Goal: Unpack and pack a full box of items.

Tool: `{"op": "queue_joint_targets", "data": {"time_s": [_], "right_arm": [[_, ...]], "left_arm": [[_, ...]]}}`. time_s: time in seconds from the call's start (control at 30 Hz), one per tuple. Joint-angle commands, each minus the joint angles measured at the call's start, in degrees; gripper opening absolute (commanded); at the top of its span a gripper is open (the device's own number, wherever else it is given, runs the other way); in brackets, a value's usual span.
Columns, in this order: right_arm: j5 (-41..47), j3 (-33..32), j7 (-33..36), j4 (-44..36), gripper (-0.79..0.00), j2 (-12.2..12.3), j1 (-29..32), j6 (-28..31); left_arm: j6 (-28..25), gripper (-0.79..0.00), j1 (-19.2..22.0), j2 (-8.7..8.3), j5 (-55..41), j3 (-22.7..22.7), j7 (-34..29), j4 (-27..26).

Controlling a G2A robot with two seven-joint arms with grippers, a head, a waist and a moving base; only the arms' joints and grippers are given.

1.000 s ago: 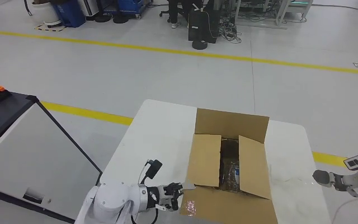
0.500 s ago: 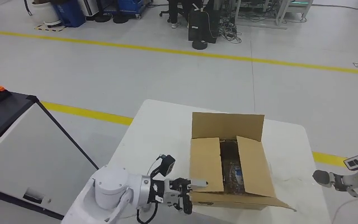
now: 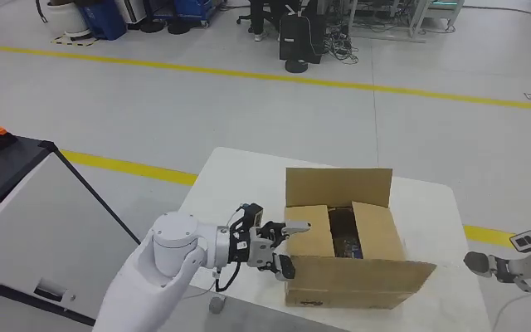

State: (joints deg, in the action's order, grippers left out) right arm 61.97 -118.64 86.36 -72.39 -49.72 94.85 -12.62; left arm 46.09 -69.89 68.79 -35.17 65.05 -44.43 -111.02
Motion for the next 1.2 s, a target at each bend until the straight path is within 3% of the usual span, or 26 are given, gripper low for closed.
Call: {"op": "queue_joint_targets", "data": {"time_s": [0.0,0.3,0.47,1.17], "right_arm": [[0.0,0.0,0.0,0.0,0.000,0.0,0.0,0.0],[0.0,0.0,0.0,0.0,0.000,0.0,0.0,0.0],[0.0,0.0,0.0,0.0,0.000,0.0,0.0,0.0],[-0.9,0.0,-0.6,-3.8,0.000,-0.2,2.3,-1.4]], "left_arm": [[-1.3,0.000,1.2,0.45,-1.0,-1.4,3.0,1.9],[-3.0,0.000,5.0,2.30,-1.6,-6.3,18.9,7.7],[-2.6,0.000,6.3,2.85,-0.7,-8.3,23.1,9.1],[-2.3,0.000,7.9,3.36,6.6,-12.4,27.5,13.1]]}}
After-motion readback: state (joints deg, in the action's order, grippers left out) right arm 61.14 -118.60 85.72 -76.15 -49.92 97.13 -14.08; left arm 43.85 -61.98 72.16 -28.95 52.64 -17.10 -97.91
